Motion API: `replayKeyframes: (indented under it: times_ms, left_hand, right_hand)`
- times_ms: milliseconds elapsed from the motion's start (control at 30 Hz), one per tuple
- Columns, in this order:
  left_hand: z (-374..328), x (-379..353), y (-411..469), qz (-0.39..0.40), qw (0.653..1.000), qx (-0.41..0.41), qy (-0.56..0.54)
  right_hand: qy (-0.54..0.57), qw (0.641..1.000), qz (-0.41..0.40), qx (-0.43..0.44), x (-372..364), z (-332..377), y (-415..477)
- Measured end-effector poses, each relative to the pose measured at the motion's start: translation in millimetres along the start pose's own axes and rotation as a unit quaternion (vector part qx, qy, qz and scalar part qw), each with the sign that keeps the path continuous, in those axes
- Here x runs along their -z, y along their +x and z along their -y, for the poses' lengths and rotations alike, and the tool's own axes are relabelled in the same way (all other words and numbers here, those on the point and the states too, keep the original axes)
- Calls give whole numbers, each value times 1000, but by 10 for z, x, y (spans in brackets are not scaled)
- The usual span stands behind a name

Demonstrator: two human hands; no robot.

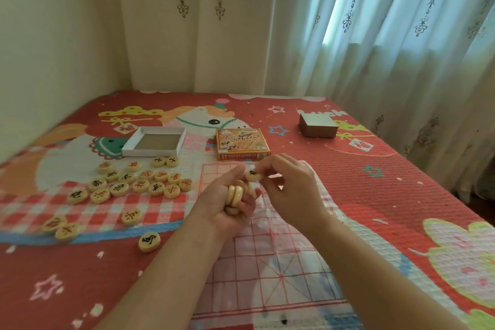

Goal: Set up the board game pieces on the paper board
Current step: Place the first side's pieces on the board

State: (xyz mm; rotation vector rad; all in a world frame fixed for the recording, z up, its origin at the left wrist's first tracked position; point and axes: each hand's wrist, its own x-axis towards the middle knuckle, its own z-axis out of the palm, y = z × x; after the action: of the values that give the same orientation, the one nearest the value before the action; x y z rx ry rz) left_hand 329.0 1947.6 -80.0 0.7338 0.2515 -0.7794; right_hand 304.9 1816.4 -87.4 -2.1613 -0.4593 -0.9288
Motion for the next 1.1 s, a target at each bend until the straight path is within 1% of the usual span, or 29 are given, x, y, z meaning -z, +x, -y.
replayKeyframes:
  times_ms: [100,200,300,400,467,533,633,733,800,1100]
  left_hand:
    - [26,-22,-11,-17,998,-9,54]
    - [61,-19,0,-39,995,-22,84]
    - [73,-7,19,-61,993,-58,77]
    - [65,18,51,-84,983,-119,108]
    - [58,39,64,-98,972,-158,142]
    - [60,36,57,-100,965,-177,166]
    - [74,19,42,-99,965,-174,170]
    - [74,21,33,-101,969,-161,158]
    - [77,22,31,-105,970,-153,155]
    - [90,1,2,-78,977,-136,143]
  right_hand:
    - [1,999,-28,19,0,-43,-8]
    - [12,999,-35,19,-1,-60,-18]
    - [53,998,-19,-40,-8,-64,-29]
    - [111,988,28,-103,20,-47,-26]
    - [130,983,40,-121,44,-42,-22]
    - [134,982,35,-128,58,-45,-22]
    - [112,987,32,-113,64,-59,-20]
    - [45,996,44,-67,63,-74,-19]
    - [22,998,49,-45,55,-92,-27]
    - [1,998,49,-43,61,-100,-41]
